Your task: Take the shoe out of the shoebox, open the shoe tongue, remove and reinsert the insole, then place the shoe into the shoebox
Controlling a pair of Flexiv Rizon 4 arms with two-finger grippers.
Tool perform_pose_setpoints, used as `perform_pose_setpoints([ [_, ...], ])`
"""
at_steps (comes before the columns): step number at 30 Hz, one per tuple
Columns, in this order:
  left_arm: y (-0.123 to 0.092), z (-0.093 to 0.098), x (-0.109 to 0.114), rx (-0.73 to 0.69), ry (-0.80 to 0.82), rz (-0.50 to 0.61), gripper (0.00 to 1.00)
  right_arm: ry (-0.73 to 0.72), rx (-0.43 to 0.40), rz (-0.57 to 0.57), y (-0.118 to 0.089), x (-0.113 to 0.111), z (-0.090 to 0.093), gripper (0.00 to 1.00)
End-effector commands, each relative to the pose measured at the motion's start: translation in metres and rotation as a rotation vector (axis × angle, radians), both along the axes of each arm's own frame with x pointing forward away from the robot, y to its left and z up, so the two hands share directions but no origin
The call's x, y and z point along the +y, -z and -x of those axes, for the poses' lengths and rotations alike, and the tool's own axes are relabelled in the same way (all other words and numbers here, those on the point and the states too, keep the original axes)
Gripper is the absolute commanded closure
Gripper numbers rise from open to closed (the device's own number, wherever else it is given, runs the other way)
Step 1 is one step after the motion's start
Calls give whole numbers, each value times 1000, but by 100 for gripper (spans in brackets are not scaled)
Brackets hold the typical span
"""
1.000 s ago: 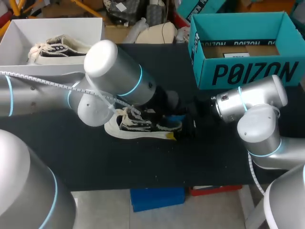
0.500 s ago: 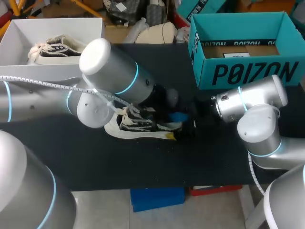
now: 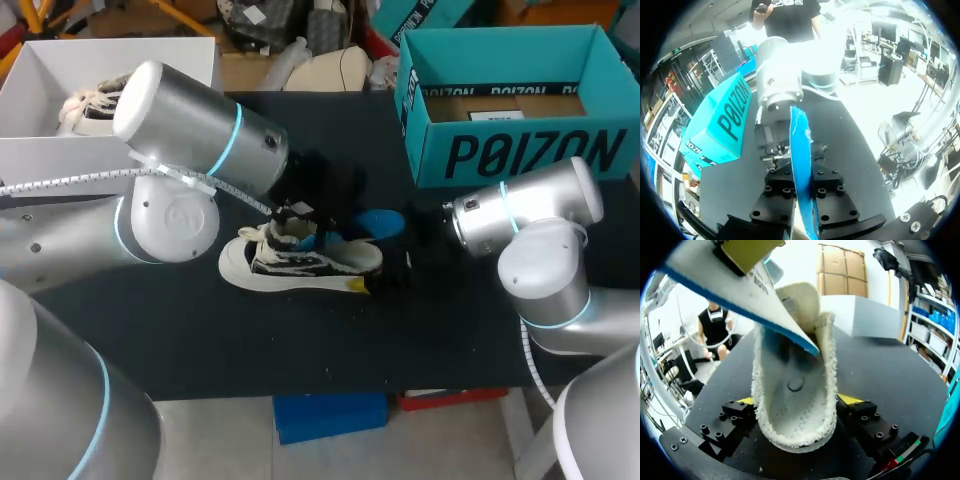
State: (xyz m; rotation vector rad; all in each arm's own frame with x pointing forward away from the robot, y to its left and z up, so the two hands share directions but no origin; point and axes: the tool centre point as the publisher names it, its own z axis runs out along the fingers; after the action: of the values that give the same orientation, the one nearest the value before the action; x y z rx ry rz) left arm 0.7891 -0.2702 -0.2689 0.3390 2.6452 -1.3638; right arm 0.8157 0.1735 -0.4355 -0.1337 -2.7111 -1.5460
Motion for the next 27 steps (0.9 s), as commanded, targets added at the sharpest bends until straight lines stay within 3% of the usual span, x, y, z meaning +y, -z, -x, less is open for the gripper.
perform_pose_setpoints([
  [1, -39, 4, 15, 64, 3, 93, 100, 2, 1, 1, 2, 0, 1, 100],
  [12, -143, 20, 24, 319, 67, 362, 100, 2, 1, 1, 2, 0, 1, 100],
  [16, -175, 20, 30, 538, 206, 459, 100, 2, 1, 1, 2, 0, 1, 100],
  [27, -175, 20, 30, 538, 206, 459, 100, 2, 1, 1, 2, 0, 1, 100],
])
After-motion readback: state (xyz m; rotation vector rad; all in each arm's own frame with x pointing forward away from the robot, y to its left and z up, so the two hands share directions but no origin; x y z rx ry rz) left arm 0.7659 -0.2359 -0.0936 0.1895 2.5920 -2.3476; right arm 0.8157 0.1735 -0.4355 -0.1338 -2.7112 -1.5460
